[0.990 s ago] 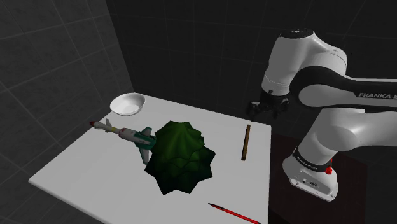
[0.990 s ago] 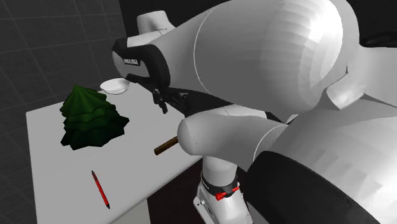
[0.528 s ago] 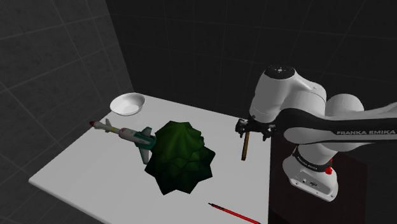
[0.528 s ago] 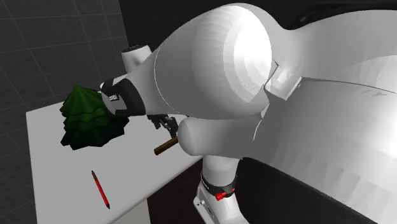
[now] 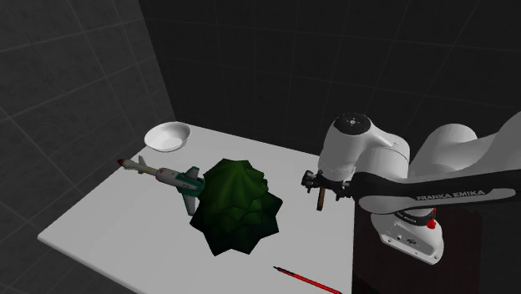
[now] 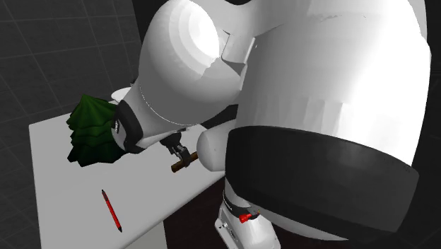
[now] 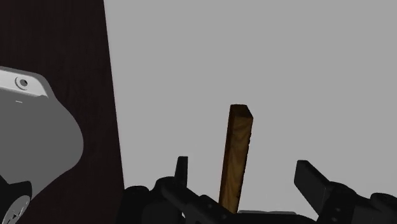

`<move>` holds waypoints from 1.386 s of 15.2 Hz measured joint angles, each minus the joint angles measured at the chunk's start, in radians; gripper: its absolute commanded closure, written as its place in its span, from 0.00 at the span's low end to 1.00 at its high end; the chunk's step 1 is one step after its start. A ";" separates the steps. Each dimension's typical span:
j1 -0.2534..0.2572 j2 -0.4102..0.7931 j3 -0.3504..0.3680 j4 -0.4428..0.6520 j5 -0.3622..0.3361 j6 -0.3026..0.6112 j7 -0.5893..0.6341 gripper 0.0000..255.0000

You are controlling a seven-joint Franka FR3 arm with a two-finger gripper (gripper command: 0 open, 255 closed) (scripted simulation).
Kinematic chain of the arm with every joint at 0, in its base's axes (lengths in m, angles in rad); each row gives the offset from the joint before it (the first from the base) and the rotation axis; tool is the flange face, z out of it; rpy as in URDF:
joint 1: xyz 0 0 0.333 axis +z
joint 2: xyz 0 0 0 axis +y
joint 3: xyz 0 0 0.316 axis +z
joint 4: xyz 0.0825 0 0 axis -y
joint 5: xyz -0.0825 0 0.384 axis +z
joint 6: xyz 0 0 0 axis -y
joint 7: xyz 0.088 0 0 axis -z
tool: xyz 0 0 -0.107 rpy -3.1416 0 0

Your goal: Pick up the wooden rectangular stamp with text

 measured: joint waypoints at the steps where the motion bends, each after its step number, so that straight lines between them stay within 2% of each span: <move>1: -0.006 0.018 0.014 -0.005 0.009 0.023 0.000 0.00; 3: -0.018 0.047 0.036 -0.005 0.019 0.055 0.002 0.00; 4: -0.018 0.051 0.040 -0.007 0.022 0.061 0.003 1.00; 14: -0.020 0.056 0.044 -0.007 0.024 0.066 0.004 1.00; 21: 0.014 -0.061 -0.049 0.015 -0.032 -0.074 -0.002 1.00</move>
